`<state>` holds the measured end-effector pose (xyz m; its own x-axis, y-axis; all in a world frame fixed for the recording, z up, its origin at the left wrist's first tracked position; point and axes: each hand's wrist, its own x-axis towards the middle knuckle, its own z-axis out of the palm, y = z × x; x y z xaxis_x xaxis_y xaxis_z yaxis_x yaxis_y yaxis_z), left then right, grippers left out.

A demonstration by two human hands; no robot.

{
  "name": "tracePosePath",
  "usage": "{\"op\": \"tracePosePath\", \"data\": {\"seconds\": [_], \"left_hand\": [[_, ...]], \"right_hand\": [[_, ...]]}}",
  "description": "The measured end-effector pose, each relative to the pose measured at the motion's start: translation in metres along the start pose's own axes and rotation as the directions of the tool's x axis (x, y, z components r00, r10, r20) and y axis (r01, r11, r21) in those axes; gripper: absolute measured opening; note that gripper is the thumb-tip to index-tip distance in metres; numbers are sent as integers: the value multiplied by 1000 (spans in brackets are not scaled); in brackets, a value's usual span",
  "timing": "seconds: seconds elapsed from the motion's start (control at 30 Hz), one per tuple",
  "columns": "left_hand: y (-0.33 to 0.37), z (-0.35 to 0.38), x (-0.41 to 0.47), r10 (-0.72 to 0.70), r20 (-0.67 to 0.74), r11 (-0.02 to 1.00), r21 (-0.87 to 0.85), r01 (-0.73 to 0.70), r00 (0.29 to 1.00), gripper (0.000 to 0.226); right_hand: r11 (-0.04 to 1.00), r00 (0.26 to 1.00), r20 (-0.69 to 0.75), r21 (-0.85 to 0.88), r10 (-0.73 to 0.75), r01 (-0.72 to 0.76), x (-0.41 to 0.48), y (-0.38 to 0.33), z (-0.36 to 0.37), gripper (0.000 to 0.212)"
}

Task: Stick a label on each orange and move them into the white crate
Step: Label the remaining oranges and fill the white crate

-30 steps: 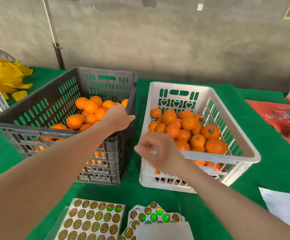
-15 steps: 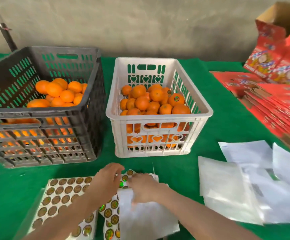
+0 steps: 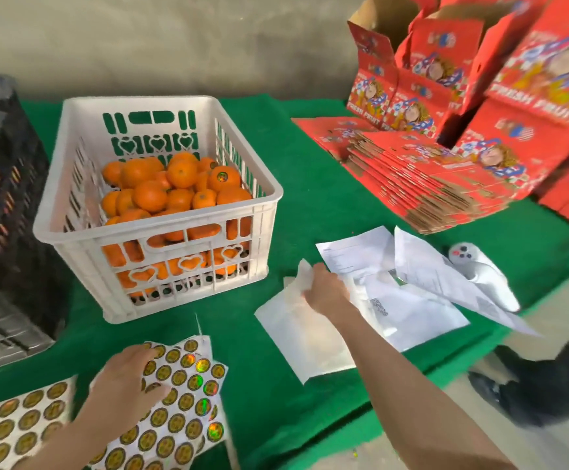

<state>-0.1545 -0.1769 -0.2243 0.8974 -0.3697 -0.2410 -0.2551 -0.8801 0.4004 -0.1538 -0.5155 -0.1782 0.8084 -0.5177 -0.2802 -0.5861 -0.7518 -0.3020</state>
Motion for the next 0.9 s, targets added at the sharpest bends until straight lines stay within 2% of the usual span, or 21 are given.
{"op": "tracePosePath", "data": {"seconds": [0.07,0.17,0.23,0.3,0.37,0.4,0.43,0.47,0.53,0.6,0.7,0.8,0.9], "left_hand": [[6,3,2,19,6,1000,16,-19,1000,64],[9,8,5,23,6,999,47,-23,1000,64],[9,9,6,17,12,998,62,-17,1000,64],[9,10,7,29,1,998,64,-29,1000,65],[10,10,6,42,-11,997,65,-41,999,64],[10,10,5,46,-17,997,65,-45,999,63],[10,10,5,47,-21,997,63,-45,999,62],[9,10,4,47,-26,997,61,-45,999,62],[9,10,4,46,-34,997,68,-43,998,61],[8,11,3,40,-36,997,74,-37,999,61],[4,11,0,18,-24,999,38,-17,1000,63],[-3,7,-5,-56,-93,994,-103,46,994,61],[-18,-3,-9,-205,-130,975,-110,191,970,67]], "right_hand": [[997,993,-89,32,77,-75,1,16,2,52],[983,977,-178,-119,120,-143,-1,29,7,66],[971,971,-208,-180,120,-159,-4,28,9,66],[985,959,-284,-162,8,-56,-10,18,13,61],[974,905,-363,-41,-222,222,-24,-3,22,46],[927,879,-343,55,-330,370,-36,-20,28,34],[868,862,-260,133,-436,479,-50,-37,35,24],[824,841,-115,167,-528,541,-64,-55,45,22],[787,760,212,87,-614,611,-83,-87,65,34],[772,730,373,-56,-572,633,-93,-109,83,39],[749,750,401,-199,-526,632,-95,-122,98,66],[781,768,394,-169,-506,601,-90,-125,103,55],[832,767,419,-46,-486,553,-85,-125,105,60]]}}
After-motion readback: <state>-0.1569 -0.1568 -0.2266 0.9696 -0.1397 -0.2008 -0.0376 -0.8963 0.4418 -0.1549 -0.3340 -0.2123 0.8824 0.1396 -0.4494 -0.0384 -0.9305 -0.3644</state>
